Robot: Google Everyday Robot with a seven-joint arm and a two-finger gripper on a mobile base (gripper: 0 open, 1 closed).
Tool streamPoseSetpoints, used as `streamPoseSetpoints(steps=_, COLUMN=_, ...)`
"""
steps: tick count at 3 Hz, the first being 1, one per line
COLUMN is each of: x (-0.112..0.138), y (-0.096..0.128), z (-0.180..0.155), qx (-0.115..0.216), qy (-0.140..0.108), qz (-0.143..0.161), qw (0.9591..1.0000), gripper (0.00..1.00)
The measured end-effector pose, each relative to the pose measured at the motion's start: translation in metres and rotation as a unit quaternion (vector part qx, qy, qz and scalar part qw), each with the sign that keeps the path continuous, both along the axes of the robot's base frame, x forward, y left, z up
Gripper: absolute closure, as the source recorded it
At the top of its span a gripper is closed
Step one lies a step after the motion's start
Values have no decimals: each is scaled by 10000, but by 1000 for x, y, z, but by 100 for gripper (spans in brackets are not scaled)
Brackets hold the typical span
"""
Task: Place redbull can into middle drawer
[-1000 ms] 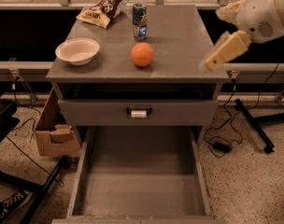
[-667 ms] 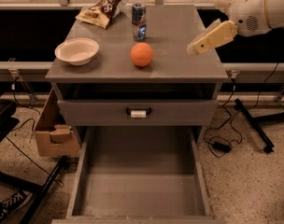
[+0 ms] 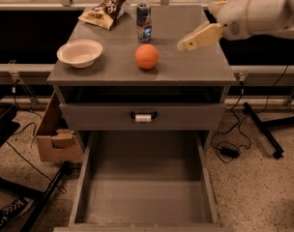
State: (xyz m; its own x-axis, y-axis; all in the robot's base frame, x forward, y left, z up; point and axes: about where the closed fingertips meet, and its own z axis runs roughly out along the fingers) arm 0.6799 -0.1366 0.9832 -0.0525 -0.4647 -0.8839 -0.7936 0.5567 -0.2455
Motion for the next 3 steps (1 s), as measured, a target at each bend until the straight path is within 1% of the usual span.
streamPoseSetpoints(steps=1, x=68, y=24, z=-19, qx=484, qy=-123, qz=-278, qw=9984, gripper=0)
streamPoseSetpoints(steps=2, x=127, y=51, z=-31, qx=996, qy=-255, qz=-535, qw=9933, gripper=0)
streamPoseSetpoints(steps=3, x=164, y=76, z=-37, qx=1307, qy=-358, qz=-607, qw=9889, gripper=0)
